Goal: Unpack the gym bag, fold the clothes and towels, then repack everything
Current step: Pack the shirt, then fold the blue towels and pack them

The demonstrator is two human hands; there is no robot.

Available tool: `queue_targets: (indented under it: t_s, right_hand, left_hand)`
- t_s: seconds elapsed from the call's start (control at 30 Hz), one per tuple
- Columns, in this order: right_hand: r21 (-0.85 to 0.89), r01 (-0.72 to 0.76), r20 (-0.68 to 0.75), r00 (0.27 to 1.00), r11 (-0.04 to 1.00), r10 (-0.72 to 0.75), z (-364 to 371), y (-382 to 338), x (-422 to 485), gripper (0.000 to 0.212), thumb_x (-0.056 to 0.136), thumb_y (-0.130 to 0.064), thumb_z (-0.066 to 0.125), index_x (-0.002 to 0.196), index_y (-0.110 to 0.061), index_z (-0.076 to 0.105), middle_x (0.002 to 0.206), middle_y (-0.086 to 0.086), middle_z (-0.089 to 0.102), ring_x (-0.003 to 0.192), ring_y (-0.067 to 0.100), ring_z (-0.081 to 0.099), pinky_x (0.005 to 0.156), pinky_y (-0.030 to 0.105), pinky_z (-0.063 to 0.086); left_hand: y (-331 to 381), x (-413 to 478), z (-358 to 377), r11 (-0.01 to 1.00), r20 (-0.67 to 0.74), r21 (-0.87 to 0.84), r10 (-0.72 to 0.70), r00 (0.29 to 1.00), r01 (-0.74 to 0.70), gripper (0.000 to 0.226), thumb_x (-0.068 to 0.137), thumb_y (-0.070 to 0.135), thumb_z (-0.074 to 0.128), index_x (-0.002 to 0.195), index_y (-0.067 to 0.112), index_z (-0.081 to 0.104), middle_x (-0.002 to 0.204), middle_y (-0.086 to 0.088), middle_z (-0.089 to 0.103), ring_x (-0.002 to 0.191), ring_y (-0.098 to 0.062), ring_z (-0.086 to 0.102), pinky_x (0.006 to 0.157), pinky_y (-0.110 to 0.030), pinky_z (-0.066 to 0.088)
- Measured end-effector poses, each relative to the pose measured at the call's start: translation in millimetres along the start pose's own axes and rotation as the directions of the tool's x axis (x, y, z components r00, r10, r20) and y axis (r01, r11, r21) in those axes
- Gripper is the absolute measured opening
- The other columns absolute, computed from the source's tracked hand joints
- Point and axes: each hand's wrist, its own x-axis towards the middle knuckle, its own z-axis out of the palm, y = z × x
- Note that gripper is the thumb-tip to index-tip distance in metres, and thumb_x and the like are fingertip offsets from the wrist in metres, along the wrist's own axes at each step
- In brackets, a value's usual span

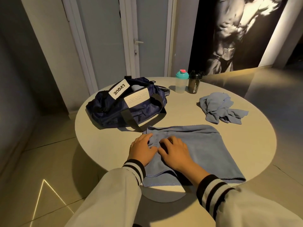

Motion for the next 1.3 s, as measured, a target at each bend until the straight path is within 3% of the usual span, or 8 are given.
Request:
queue_targets:
  t_s: [0.17, 0.4, 0.5, 0.63, 0.73, 1.0, 1.17, 1.3]
  right_hand:
    - [-0.012, 0.062, 0.142, 0.988, 0.998, -0.06, -14, 6, -25, 0.06, 0.1, -0.061, 0.031, 0.154, -0.034, 0.03, 0.159, -0.001, 0.028, 0.147, 0.019, 0.02, 0.119, 0.041, 0.012]
    - [0.058, 0.103, 0.361, 0.925, 0.993, -0.117, -32, 24, -49, 0.079, 0.089, -0.078, 0.04, 0.156, -0.048, 0.012, 0.168, -0.004, -0.001, 0.154, 0.016, -0.006, 0.123, 0.047, -0.006]
    - [0.092, 0.165, 0.249, 0.951, 0.982, -0.183, -36, 16, -57, 0.079, 0.083, -0.076, 0.05, 0.153, -0.049, 0.023, 0.165, -0.003, 0.013, 0.152, 0.019, 0.008, 0.123, 0.045, 0.01]
    - [0.269, 0.22, 0.032, 0.971, 0.938, -0.237, -33, -12, -73, 0.049, 0.084, -0.061, 0.066, 0.126, -0.037, 0.058, 0.117, -0.008, 0.048, 0.112, 0.01, 0.039, 0.097, 0.029, 0.039]
    - [0.281, 0.22, 0.021, 0.972, 0.934, -0.236, -23, -18, -78, 0.03, 0.091, -0.051, 0.064, 0.116, -0.034, 0.066, 0.106, -0.005, 0.055, 0.103, 0.012, 0.043, 0.091, 0.032, 0.042]
    - [0.415, 0.236, 0.0, 0.966, 0.879, -0.26, -39, -15, -87, 0.019, 0.097, -0.03, 0.064, 0.11, -0.022, 0.076, 0.101, -0.008, 0.066, 0.096, 0.007, 0.051, 0.086, 0.014, 0.038]
    - [0.408, 0.24, 0.139, 0.937, 0.881, -0.32, -44, -19, -88, 0.017, 0.092, -0.034, 0.069, 0.102, -0.025, 0.079, 0.095, -0.008, 0.07, 0.093, 0.007, 0.053, 0.086, 0.026, 0.046]
    - [0.36, 0.207, -0.032, 0.977, 0.91, -0.209, -42, -20, -74, 0.023, 0.094, -0.036, 0.065, 0.113, -0.025, 0.074, 0.103, -0.003, 0.066, 0.098, 0.011, 0.053, 0.089, 0.028, 0.045]
  left_hand:
    - [6, -17, -4, 0.999, 0.059, 0.008, 0.049, 0.997, -0.05, 0.064, 0.092, 0.031, 0.062, 0.15, 0.037, 0.038, 0.161, 0.006, 0.032, 0.141, -0.025, 0.036, 0.119, -0.043, 0.03]
    - [15, -40, -5, 0.991, 0.159, 0.102, 0.066, 0.985, -0.083, 0.045, 0.105, 0.035, 0.04, 0.149, 0.041, 0.04, 0.167, 0.006, 0.019, 0.15, -0.021, 0.024, 0.125, -0.045, 0.011]
    - [15, -41, -6, 0.985, 0.171, 0.148, 0.059, 0.983, -0.085, 0.044, 0.11, 0.032, 0.024, 0.15, 0.033, 0.043, 0.166, 0.004, 0.022, 0.151, -0.015, 0.022, 0.126, -0.043, 0.007]
    - [15, -40, -6, 0.993, 0.078, 0.111, 0.041, 0.996, -0.05, 0.045, 0.109, 0.028, 0.029, 0.151, 0.019, 0.043, 0.163, 0.002, 0.032, 0.147, -0.018, 0.031, 0.122, -0.037, 0.022]
    - [11, -41, -4, 0.998, 0.089, 0.069, 0.006, 0.996, -0.012, 0.046, 0.107, 0.025, 0.037, 0.152, 0.026, 0.039, 0.162, 0.003, 0.034, 0.141, -0.025, 0.039, 0.117, -0.041, 0.033]
    - [16, -40, -5, 0.964, 0.171, 0.254, 0.036, 0.985, -0.079, 0.047, 0.11, 0.026, 0.024, 0.156, 0.028, 0.033, 0.168, 0.002, 0.016, 0.151, -0.023, 0.023, 0.123, -0.038, 0.014]
    - [11, -39, -1, 0.983, 0.151, 0.182, -0.009, 0.988, -0.019, 0.046, 0.109, 0.032, 0.026, 0.154, 0.033, 0.036, 0.167, 0.006, 0.02, 0.147, -0.027, 0.029, 0.122, -0.045, 0.024]
    - [13, -36, -3, 0.99, 0.144, 0.139, -0.018, 0.989, -0.002, 0.049, 0.106, 0.032, 0.032, 0.154, 0.034, 0.035, 0.167, 0.001, 0.019, 0.149, -0.026, 0.025, 0.123, -0.048, 0.023]
